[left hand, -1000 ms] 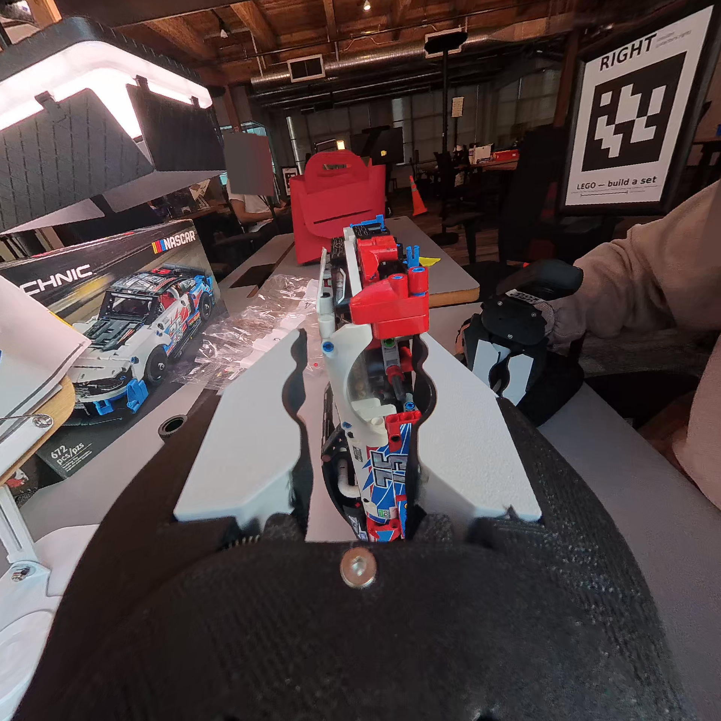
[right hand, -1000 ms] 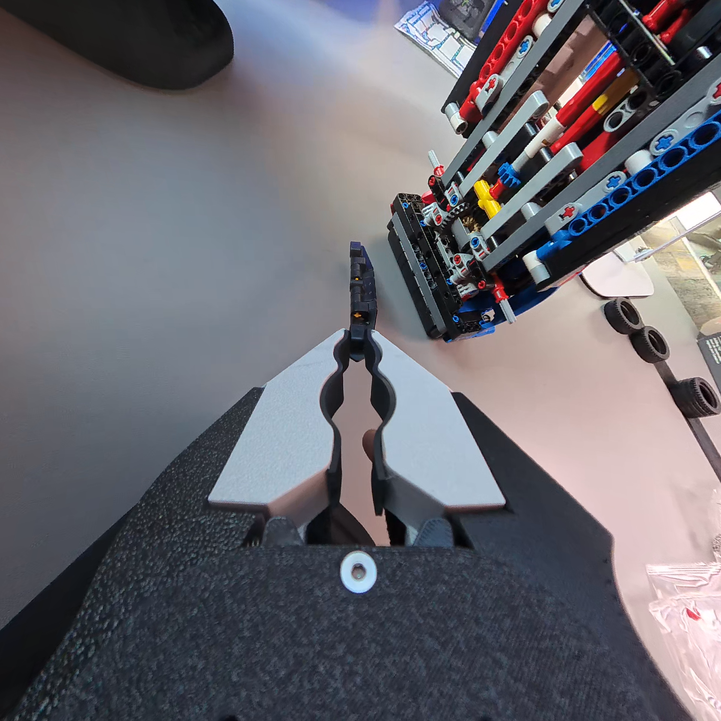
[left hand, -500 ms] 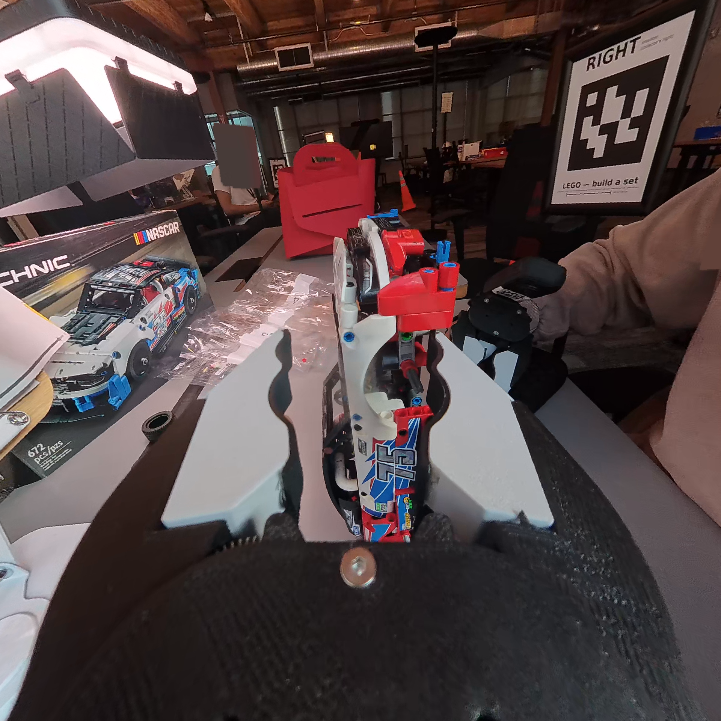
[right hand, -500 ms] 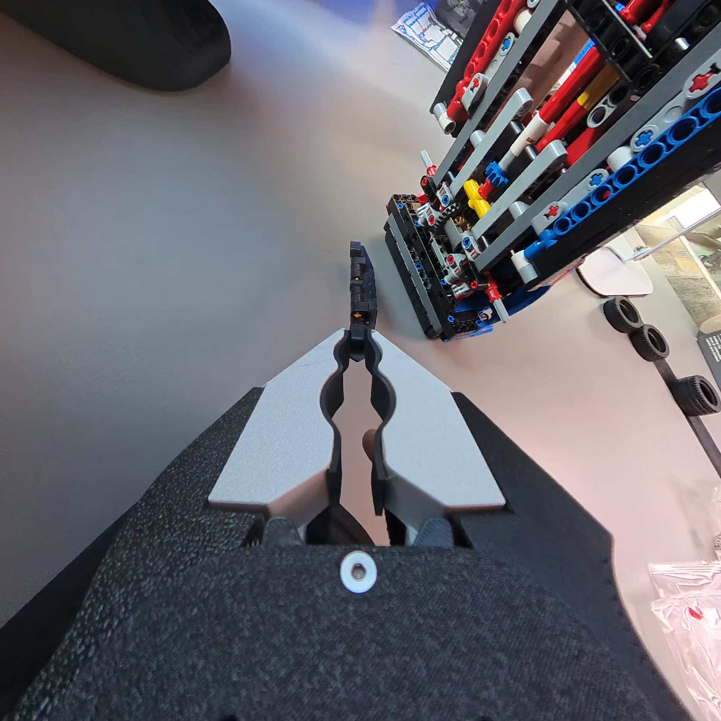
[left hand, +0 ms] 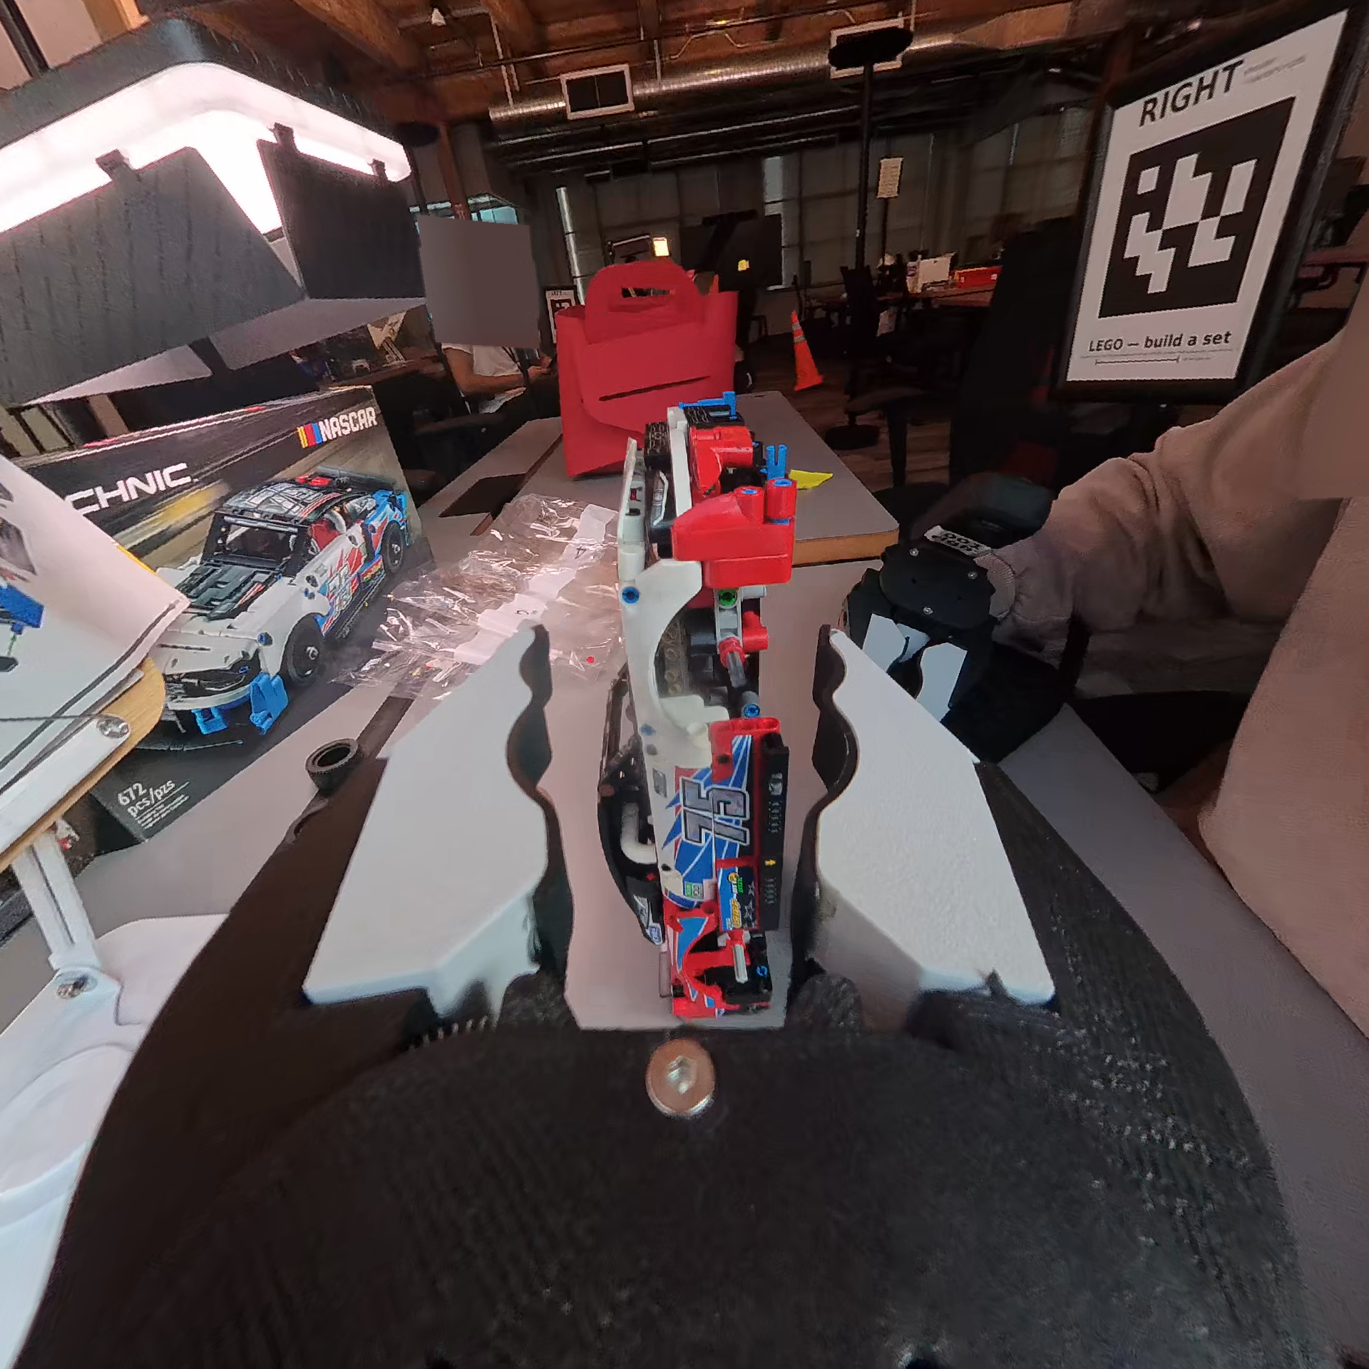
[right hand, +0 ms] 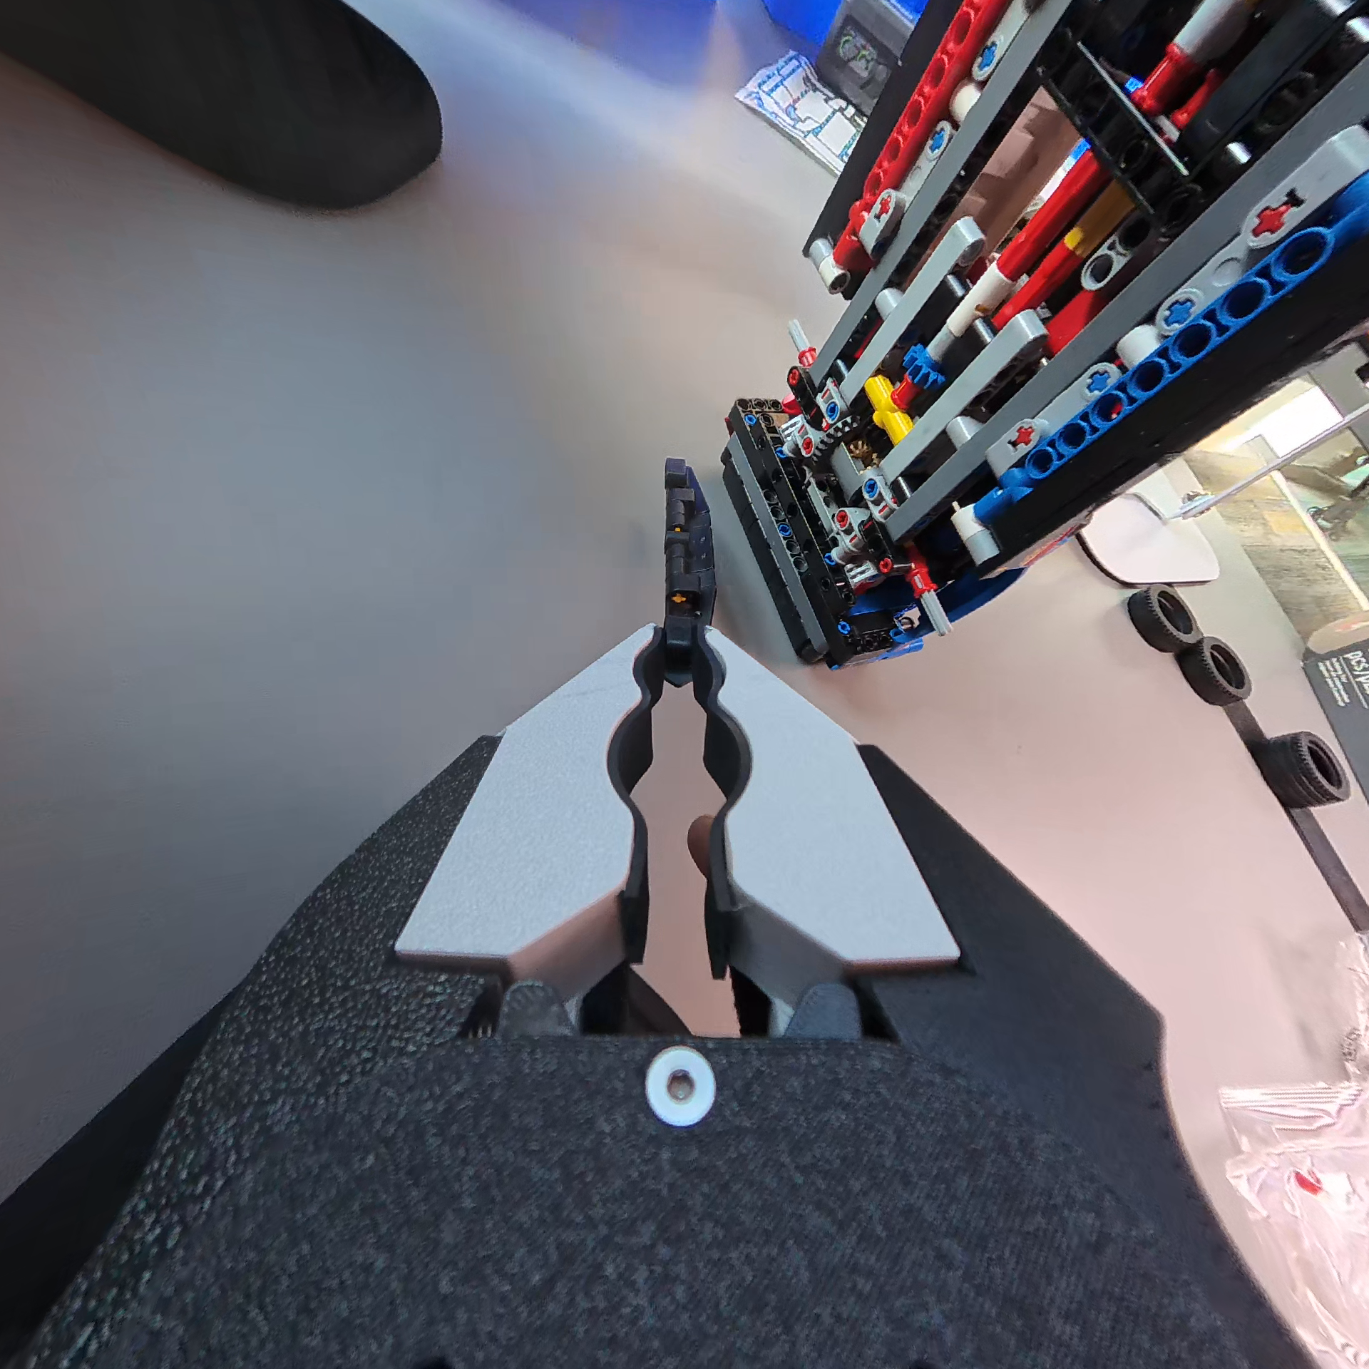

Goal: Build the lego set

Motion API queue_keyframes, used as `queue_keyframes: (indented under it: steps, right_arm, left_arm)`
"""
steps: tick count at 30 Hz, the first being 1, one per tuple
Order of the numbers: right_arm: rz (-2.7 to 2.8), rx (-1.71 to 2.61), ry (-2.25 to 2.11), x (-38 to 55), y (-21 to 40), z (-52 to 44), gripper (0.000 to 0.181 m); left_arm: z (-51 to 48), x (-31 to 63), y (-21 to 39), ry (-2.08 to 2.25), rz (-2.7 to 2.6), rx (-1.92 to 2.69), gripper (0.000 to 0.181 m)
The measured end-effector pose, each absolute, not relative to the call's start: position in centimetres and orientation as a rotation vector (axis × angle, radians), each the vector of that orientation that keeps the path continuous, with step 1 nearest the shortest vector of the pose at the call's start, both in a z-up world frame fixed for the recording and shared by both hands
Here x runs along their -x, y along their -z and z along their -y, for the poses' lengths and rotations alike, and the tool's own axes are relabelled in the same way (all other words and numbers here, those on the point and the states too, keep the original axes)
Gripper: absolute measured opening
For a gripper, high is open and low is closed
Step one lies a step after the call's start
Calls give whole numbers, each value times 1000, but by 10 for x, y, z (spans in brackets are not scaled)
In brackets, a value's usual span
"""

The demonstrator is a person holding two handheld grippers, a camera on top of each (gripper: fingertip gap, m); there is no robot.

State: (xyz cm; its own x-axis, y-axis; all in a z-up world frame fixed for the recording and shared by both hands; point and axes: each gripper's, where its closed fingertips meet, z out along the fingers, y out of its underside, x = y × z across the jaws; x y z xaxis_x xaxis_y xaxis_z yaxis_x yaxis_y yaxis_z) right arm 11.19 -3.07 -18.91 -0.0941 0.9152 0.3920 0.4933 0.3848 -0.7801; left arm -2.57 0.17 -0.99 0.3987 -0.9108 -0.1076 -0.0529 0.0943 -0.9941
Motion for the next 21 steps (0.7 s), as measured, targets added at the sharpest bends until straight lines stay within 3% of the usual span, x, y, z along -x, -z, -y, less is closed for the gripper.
queue_keyframes:
  steps: [7,14,21]
  right_arm:
    - [1710,1167,-623,-110,174,38,4]
    - [1703,1024,-645,-102,139,50,5]
    - [1756,748,-525,-82,94,89,5]
  left_arm:
    - [43,61,64,974,-760,1530,61]
    - [79,33,125,1221,-535,1729,56]
    - [94,-15,113,1542,-503,1672,60]
